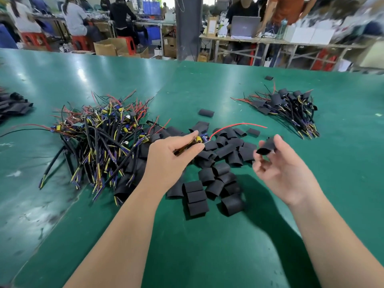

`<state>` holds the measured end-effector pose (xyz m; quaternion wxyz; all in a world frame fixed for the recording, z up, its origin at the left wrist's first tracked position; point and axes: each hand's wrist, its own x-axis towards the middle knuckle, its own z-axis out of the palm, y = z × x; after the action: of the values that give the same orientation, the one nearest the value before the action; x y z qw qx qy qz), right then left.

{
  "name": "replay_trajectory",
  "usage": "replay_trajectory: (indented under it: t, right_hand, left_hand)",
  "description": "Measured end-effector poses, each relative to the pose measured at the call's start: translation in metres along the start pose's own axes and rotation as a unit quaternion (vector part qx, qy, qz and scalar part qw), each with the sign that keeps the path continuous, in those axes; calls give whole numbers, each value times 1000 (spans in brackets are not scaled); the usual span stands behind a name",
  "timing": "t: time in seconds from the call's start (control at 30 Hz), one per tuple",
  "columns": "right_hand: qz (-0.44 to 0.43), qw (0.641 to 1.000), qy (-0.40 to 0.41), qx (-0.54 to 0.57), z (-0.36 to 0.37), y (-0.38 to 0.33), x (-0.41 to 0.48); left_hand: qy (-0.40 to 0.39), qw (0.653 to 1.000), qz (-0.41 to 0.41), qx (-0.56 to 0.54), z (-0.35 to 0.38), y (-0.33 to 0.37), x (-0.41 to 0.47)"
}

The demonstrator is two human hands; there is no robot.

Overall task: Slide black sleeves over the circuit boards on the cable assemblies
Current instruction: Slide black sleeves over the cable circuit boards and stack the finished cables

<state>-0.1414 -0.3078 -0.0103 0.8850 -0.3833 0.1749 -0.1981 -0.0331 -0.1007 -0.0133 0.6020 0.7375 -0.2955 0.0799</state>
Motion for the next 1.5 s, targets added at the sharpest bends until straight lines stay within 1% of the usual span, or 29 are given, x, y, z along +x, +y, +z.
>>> replay_trajectory:
  t: [0.07, 0.13, 0.17, 0.23, 0.3, 0.43, 0.6, 0.93, 1.03, 1.2, 1.37, 1.4, 1.5]
  right_hand:
    - [-25, 997, 24, 67, -3, 3, 0]
    - [-43, 986, 60, 148, -4, 2, -2]
    - [-51, 980, 82, 172, -4, 1, -4]
    - [-56, 972, 123, 191, -4, -2, -5]
    - [-52, 967, 135, 210, -5, -4, -6]
    - [-52, 959, 97, 261, -3, -10, -7]
    - [-68, 957, 12, 283, 1, -14, -11]
    - [-83, 970, -74, 216, 5, -17, -20]
    - [-90, 970, -71, 215, 7, -17, -22]
    - [-111, 979, -35, 167, 8, -15, -22]
    - [-132, 986, -6, 98, 8, -8, -18]
    - [-124, 988, -12, 87, 10, -4, -18]
    - [-88, 994, -65, 21, 17, 14, -20]
  left_hand:
    - [-21, 999, -4, -26, 3, 2, -2]
    - [-36, 998, -12, -48, 5, 3, -3]
    - [-43, 997, -17, -62, 6, 4, -4]
    - [-63, 993, -23, -98, 7, 5, -4]
    - [-76, 990, -22, -118, 8, 5, -4]
    - [-95, 988, -27, -119, 10, 2, -5]
    - [-106, 988, -37, -103, 14, -4, -6]
    - [-75, 991, -50, -98, 13, -4, -5]
    - [-58, 995, -42, -68, 14, -4, -5]
    - [-47, 998, 6, 33, 15, -7, -7]
    - [-72, 983, 84, 147, 19, -4, -11]
    - [-72, 980, 102, 157, 21, -3, -12]
    - [-80, 974, 145, 155, 29, 3, -17]
